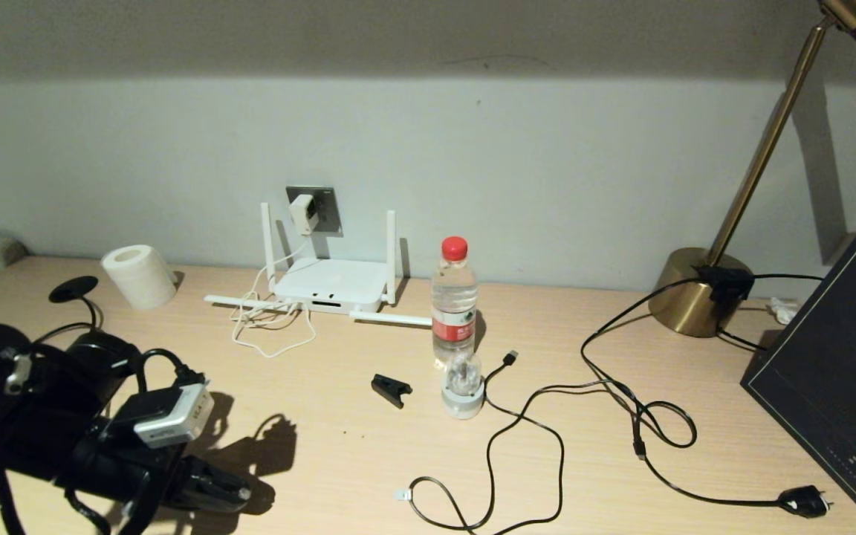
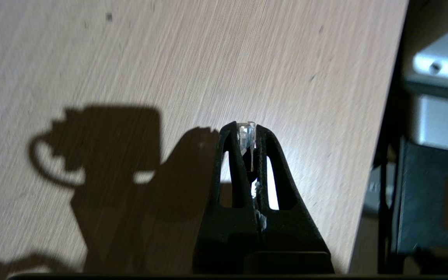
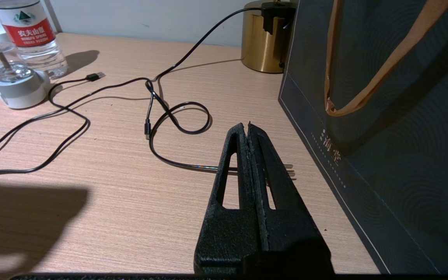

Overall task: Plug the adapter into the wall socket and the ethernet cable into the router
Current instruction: Pick up cable

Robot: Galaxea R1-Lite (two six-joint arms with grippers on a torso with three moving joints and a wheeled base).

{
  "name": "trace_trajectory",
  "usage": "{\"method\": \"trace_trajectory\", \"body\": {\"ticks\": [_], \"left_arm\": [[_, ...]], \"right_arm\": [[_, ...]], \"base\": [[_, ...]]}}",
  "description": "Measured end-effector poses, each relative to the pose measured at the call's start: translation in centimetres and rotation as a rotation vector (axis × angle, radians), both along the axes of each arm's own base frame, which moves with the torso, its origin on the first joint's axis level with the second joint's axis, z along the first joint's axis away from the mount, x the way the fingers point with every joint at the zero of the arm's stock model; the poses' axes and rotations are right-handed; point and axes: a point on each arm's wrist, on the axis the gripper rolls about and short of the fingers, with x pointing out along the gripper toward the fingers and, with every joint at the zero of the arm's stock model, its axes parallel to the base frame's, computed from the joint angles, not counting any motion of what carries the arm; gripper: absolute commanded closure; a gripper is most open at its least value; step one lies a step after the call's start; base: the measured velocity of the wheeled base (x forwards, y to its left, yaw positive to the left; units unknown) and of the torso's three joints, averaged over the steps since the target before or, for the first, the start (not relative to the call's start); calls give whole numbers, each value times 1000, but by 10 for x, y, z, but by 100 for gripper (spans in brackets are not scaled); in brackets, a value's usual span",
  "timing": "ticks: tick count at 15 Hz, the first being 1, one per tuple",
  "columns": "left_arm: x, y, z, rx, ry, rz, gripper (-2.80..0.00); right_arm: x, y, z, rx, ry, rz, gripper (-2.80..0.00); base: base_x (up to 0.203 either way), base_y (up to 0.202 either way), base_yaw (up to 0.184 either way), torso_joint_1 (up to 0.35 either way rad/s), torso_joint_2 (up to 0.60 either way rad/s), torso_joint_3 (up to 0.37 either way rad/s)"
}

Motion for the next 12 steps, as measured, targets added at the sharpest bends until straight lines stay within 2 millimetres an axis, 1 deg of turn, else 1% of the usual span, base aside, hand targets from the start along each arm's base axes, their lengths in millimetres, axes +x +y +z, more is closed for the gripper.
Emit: {"method": "trace_trajectory", "body": {"ticks": [2,4,7,9,12], "left_arm": [[-4,-2,4,-65,-14,-4,0],[-8,-3,5,-75,-17,-8,0],[-15,-3,1,-76,-2,-9,0],[-16,-3,-1,-63,8,-5,0],[-13,-2,-4,3,19,2,0]], "right_arm": [[0,0,0,0,0,0,0],[0,0,0,0,0,0,0],[0,0,0,0,0,0,0],[0,0,0,0,0,0,0],[0,0,0,0,0,0,0]], "base": [[0,0,0,0,0,0],[0,0,0,0,0,0],[0,0,0,0,0,0],[0,0,0,0,0,0],[0,0,0,0,0,0]]}}
